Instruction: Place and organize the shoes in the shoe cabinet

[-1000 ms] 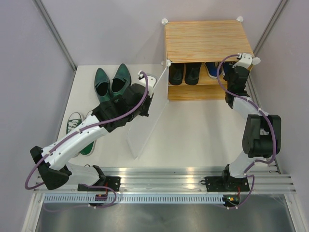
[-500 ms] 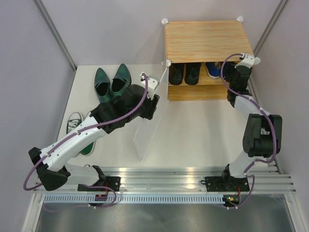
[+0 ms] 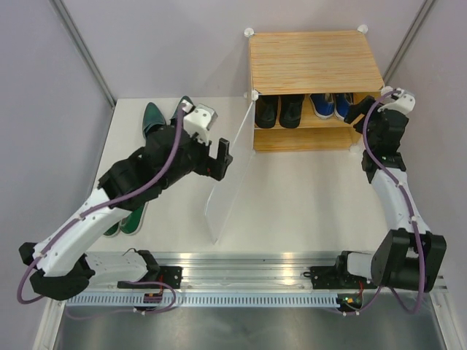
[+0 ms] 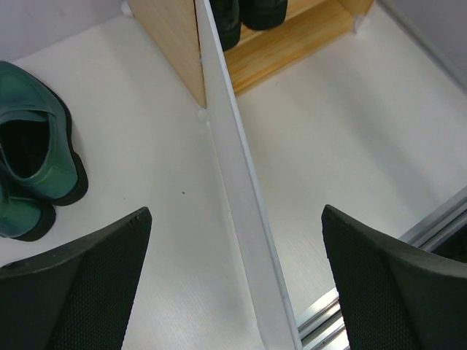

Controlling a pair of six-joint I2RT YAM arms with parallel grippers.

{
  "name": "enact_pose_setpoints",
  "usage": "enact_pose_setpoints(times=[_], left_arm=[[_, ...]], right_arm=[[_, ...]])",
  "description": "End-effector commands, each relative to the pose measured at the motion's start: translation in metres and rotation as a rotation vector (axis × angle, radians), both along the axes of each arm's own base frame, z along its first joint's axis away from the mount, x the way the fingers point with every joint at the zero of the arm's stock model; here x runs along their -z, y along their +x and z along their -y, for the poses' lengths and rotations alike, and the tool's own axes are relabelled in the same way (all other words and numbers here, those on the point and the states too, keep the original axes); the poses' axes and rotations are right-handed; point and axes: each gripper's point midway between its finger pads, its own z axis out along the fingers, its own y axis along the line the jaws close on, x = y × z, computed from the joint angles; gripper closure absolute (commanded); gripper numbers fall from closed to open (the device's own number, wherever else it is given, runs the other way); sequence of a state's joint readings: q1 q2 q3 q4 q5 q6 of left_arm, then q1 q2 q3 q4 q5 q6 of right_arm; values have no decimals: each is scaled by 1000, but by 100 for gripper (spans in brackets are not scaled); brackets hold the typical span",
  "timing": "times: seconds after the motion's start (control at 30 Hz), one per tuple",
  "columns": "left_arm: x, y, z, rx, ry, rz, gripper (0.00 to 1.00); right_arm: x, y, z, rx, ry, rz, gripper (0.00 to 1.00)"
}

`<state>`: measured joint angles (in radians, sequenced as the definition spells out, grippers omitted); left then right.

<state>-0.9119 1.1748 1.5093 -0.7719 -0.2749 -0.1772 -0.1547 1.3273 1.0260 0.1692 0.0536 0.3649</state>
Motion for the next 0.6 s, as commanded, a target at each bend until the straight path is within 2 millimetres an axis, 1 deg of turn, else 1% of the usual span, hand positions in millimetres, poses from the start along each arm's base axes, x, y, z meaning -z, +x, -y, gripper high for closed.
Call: enact_pose_setpoints(times=[0.0,0.03,0.07,0.1,0.13,0.17,0.2,0.23,0.27,0.3,0.33,0.37,0.4,0.43,0.47,0.5,0.53,0.57], left_arm=[[-57,-4,-27,-85,-115,114,0],[-58,-2,-33,-113,-108,126,0],[-58,8,-49,-209,-77,150,0],[-52,13,-59,-258,-27,154,0],[-44,21,-66,-306,21,150,0],[-30,39,-80,-384,73,122,0],[-18,48,-85,-413,89,90,0],[-12,56,-91,-445,82,66,0],[-4,69,-105,-511,78,37,0],[-4,75,-110,-553,33,17,0],[-3,82,-118,-593,13,3,0],[0,92,-134,-663,-31,-25,0],[3,100,-141,-694,-53,-40,0],[6,109,-156,-737,-85,-62,0],[7,115,-162,-765,-117,-76,0],[17,124,-166,-791,-109,-100,0],[21,130,-171,-812,-110,-109,0],[26,137,-184,-849,-118,-127,0]], right_arm=[[20,-25,-22,-77,93,-49,17],[10,-34,-32,-122,105,-25,16],[9,-39,-36,-132,111,-18,16],[10,-49,-38,-122,123,-6,15],[12,-53,-33,-69,126,-2,15],[21,-57,-35,-71,137,-11,15],[16,-62,-38,-83,133,4,15],[18,-65,-39,-85,136,3,15],[24,-68,-40,-82,143,-7,15],[20,-72,-41,-82,148,10,15],[21,-74,-42,-83,153,10,15],[26,-77,-41,-73,159,4,15],[26,-79,-43,-75,167,10,15],[27,-79,-43,-71,179,10,15],[29,-81,-39,-45,181,9,15],[30,-82,-40,-38,189,10,15],[30,-83,-41,-35,203,15,16],[34,-84,-39,-23,205,10,16]])
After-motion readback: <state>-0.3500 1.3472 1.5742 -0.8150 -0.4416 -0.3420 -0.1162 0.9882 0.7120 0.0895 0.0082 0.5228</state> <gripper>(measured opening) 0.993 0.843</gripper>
